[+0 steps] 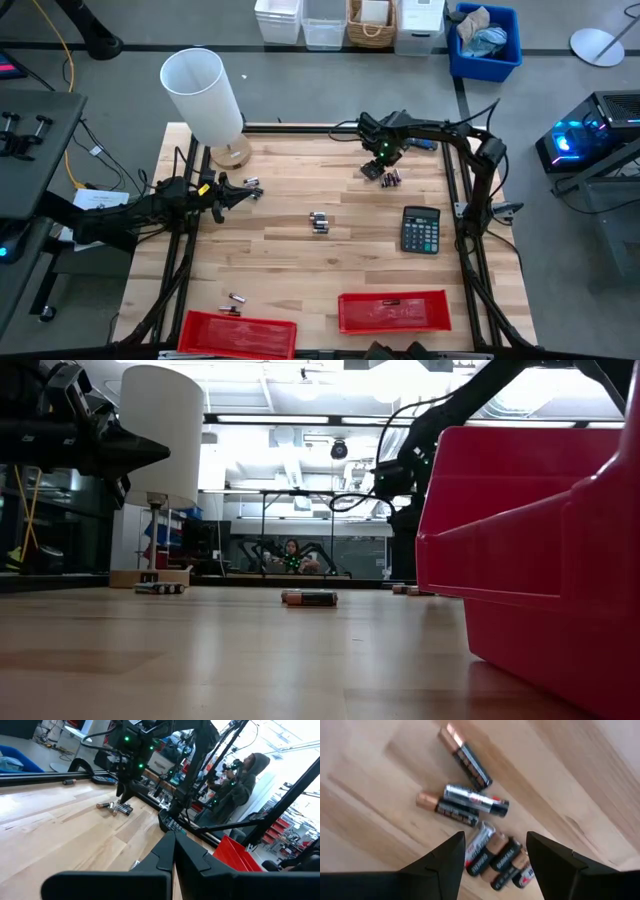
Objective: Sort batteries
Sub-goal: Put the silver battery into the red left bin
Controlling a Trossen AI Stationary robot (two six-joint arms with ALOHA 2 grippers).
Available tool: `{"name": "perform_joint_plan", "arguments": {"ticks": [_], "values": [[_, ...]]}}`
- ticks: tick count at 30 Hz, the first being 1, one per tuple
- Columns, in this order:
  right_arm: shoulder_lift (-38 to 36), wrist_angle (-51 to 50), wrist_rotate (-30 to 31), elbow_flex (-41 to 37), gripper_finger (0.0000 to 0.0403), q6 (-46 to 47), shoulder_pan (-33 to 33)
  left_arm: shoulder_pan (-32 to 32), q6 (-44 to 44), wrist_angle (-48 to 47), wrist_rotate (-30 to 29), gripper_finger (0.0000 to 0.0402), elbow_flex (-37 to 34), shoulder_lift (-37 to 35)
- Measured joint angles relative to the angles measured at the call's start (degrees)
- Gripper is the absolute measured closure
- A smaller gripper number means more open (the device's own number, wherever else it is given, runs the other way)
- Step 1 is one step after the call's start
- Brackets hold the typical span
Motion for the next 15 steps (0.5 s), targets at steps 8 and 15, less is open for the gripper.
{"name": "perform_joint_plan", "arguments": {"ticks": [8,15], "values": [[0.0,-4.56,4.2,0.0,0.0197,2.64,-3.42,0.0,-0.02,-0.02,-0.01,0.0401,0.01,0.0],[-0.04,-5.9,4.06,0.0,0.0197,5.47,-7.52,0.0,-0.02,-0.02,0.0,0.0401,0.02,-0.02]]}}
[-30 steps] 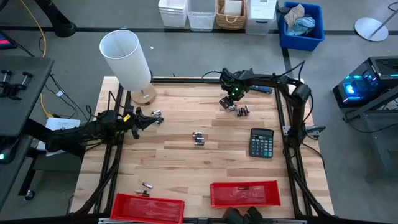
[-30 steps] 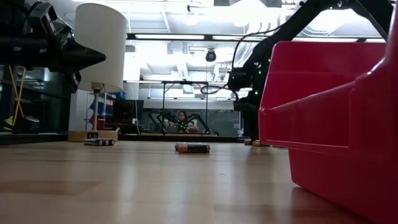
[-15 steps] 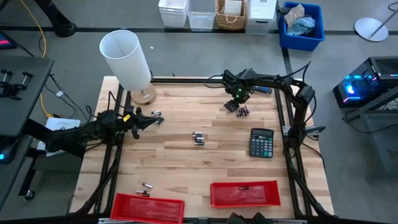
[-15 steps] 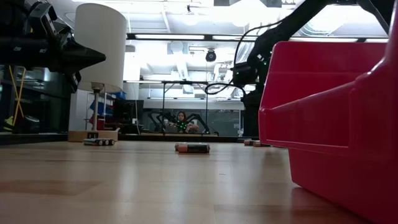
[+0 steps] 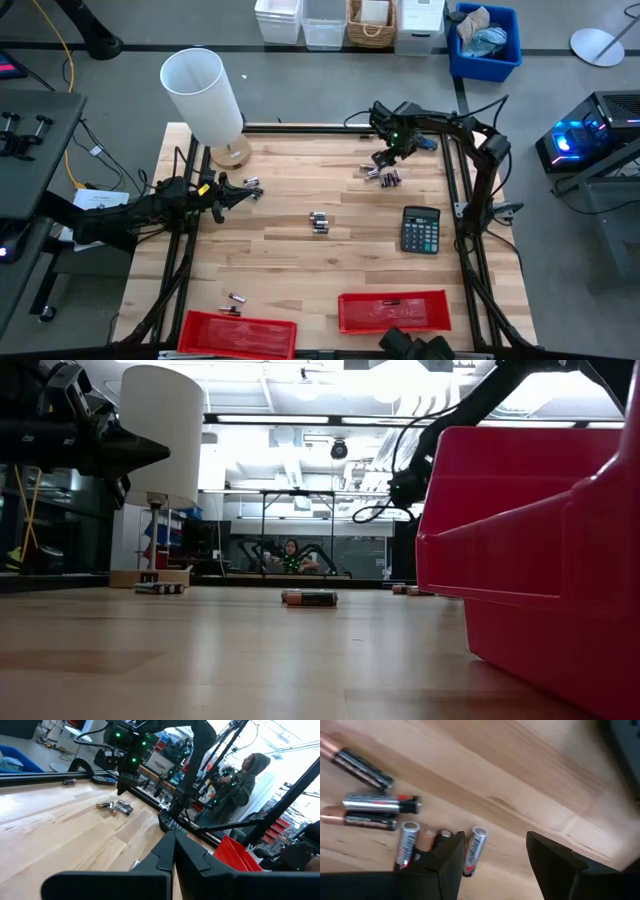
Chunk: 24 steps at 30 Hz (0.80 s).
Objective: Sort batteries
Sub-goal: Put the silver battery into the red left bin
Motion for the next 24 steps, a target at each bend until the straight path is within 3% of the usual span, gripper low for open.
{"name": "perform_joint_plan", "arguments": {"ticks": [4,9,13,17,24], "values": [[-2.48,0.62,-3.29,-3.71,0.0197,-0.26,0.29,-0.02,0.01,0.0,-0.02,0.0401,-0.02,0.0],[-16.32,9.28,-5.01,-18.34,0.0197,6.15,0.31,-0.01,0.0,0.01,-0.01,0.0401,-0.01,0.01],[-23.76,17.89,-3.33,-23.64,0.0197,13.07,-0.48,0.0,0.02,0.0,0.0,0.0401,-0.02,0.02],[-21.37,22.95,-3.01,-23.38,0.0197,15.69,-0.4,-0.02,0.01,0.0,0.0,0.0401,-0.01,0.01],[-10.72,21.23,-0.62,-18.35,0.0197,15.49,0.0,0.0,0.0,0.02,0.0,0.0401,-0.01,0.02]]}}
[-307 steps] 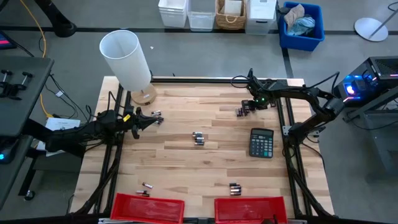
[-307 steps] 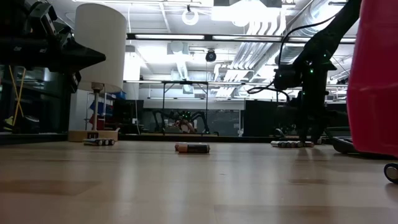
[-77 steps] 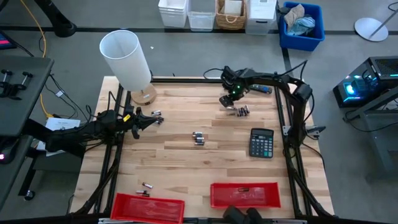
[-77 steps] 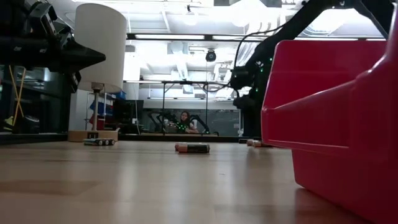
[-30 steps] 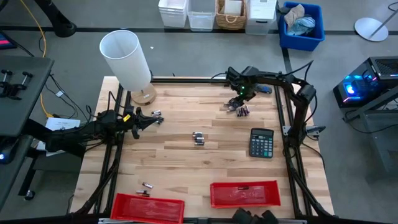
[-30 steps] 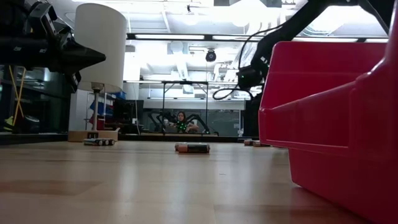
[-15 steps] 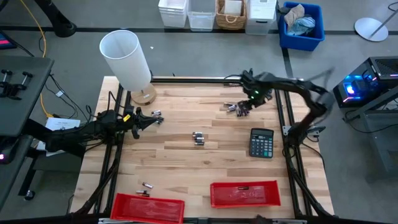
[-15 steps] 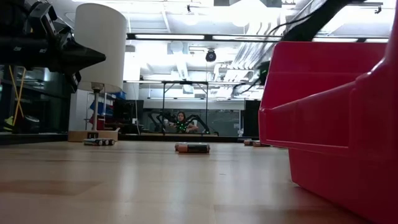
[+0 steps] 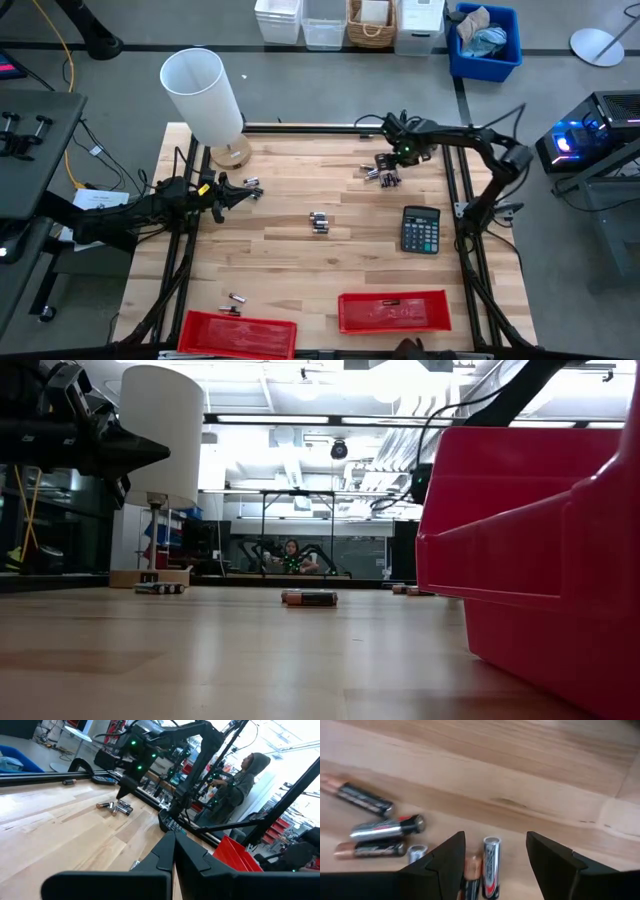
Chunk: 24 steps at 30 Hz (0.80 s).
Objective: Sort batteries
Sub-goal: Put the silver battery into the red left bin
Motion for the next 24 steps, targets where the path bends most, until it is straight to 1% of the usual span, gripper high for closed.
{"name": "perform_joint_plan", "arguments": {"ticks": [6,12,16,24], "values": [[1.04,-0.93,1.16,0.61,0.0203,0.6,-0.01,-0.01,0.01,0.0,-0.02,0.0401,0.0,0.0],[1.04,-2.15,0.58,-0.97,0.025,2.39,-0.22,0.0,0.0,-0.02,-0.01,0.0401,0.0,-0.01],[1.04,-0.69,0.19,-2.25,0.0274,4.15,-0.22,-0.01,0.01,0.0,0.0,0.0401,0.01,-0.01],[1.04,-2.41,-0.92,-2.31,0.0281,4.66,-0.21,0.0,0.01,-0.01,0.0,0.0401,0.01,-0.01]]}}
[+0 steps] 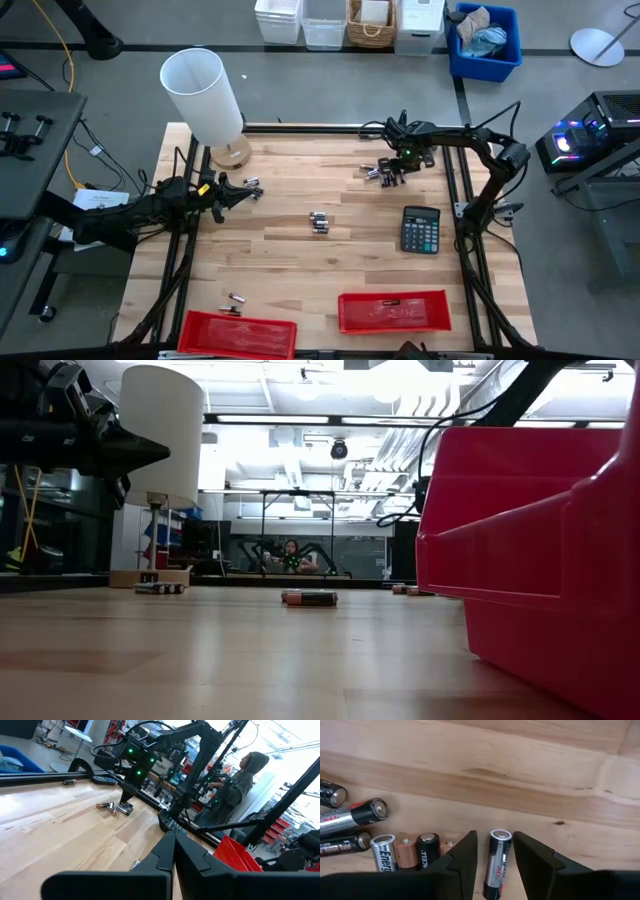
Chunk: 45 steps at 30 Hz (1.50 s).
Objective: Sort batteries
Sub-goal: Put the silver battery into the red left bin
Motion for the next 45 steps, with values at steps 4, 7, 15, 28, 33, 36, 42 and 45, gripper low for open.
{"name": "perform_joint_plan", "arguments": {"ticks": [4,7,15,28,33,36,42,45], "values": [[0.0,-0.99,0.36,0.0,0.0281,0.24,-0.01,-0.01,0.0,0.01,0.0,0.0401,0.0,0.0],[0.0,-0.83,1.1,0.0,0.0294,-0.73,0.01,0.0,-0.01,0.01,0.0,0.0401,0.0,0.01],[-1.98,-4.97,1.71,-0.03,0.0372,-8.99,0.02,0.0,0.0,-0.01,-0.02,0.0401,0.0,0.01],[-32.91,-5.26,-11.72,0.04,0.0372,-3.59,7.25,-0.01,-0.01,-0.01,0.0,0.0401,0.0,0.01],[-30.05,13.52,-16.87,0.04,0.0372,5.46,24.28,-0.02,-0.01,0.01,0.0,0.0401,-0.02,-0.01],[-23.6,27.93,-17.61,0.04,0.0372,9.54,35.06,-0.01,0.0,0.01,-0.01,0.0401,0.0,0.0],[-7.92,55.96,-14.51,3.03,0.0372,21.63,50.26,-0.01,0.0,-0.01,0.0,0.0401,0.0,0.0],[0.45,55.61,-7.8,10.88,0.0372,23.66,56.04,0.0,0.01,0.01,0.0,0.0401,-0.02,-0.01]]}}
